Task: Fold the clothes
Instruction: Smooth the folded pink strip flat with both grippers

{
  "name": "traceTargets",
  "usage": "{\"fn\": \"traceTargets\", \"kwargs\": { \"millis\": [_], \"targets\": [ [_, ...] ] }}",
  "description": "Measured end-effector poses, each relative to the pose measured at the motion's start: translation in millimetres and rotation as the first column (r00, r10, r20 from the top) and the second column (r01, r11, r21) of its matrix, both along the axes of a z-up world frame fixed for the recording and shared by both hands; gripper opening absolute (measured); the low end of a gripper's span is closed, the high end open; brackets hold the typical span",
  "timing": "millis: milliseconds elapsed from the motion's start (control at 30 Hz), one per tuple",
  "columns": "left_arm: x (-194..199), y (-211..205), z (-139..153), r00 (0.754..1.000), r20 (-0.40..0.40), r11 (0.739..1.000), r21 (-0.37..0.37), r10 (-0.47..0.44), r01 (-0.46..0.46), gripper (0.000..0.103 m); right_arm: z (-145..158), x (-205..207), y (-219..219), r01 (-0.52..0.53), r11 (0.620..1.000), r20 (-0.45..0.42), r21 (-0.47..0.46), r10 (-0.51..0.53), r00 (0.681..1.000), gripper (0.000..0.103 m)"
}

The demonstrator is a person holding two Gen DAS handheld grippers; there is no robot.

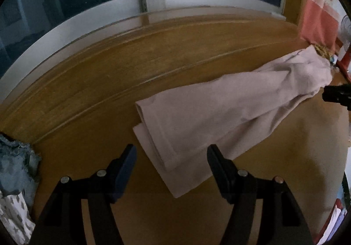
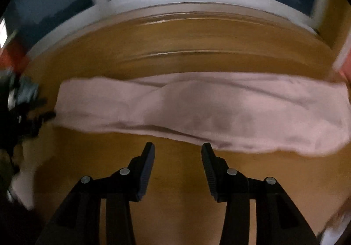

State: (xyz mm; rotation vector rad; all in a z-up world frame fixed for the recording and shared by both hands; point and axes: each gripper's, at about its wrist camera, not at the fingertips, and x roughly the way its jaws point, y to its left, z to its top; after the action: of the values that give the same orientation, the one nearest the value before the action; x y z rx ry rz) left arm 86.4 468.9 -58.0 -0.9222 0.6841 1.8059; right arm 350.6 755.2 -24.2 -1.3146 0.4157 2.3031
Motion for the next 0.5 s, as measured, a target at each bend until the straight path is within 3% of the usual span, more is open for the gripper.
{"fn": "traceTargets", "kwargs": {
  "millis": [133, 333, 400, 500],
  "targets": [
    [24, 13, -3, 0.999, -0.018, 0.998, -0.059, -0.039, 0.038, 0.064, -6, -8, 17, -0.205, 0.978, 0.035, 0.047, 0.204, 0.978, 0.044],
    [41, 41, -17, 0.995, -0.098, 0.991, -0.133, 0.007, -0.02, 0.064, -29, -23, 26, -0.459, 0.887, 0.124, 0.061, 0.449, 0.885, 0.044],
    [42, 44, -17, 0.994, -0.098, 0.99, -0.134, 0.038, -0.052, 0.063, -33, -25, 27, -0.505, 0.86, 0.14, 0.068, 0.493, 0.859, 0.044],
    [40, 47, -17, 0.993, -0.088, 0.986, -0.138, 0.08, -0.092, 0.064, -34, -29, 33, -0.53, 0.847, 0.116, 0.037, 0.523, 0.845, 0.044]
  ]
}}
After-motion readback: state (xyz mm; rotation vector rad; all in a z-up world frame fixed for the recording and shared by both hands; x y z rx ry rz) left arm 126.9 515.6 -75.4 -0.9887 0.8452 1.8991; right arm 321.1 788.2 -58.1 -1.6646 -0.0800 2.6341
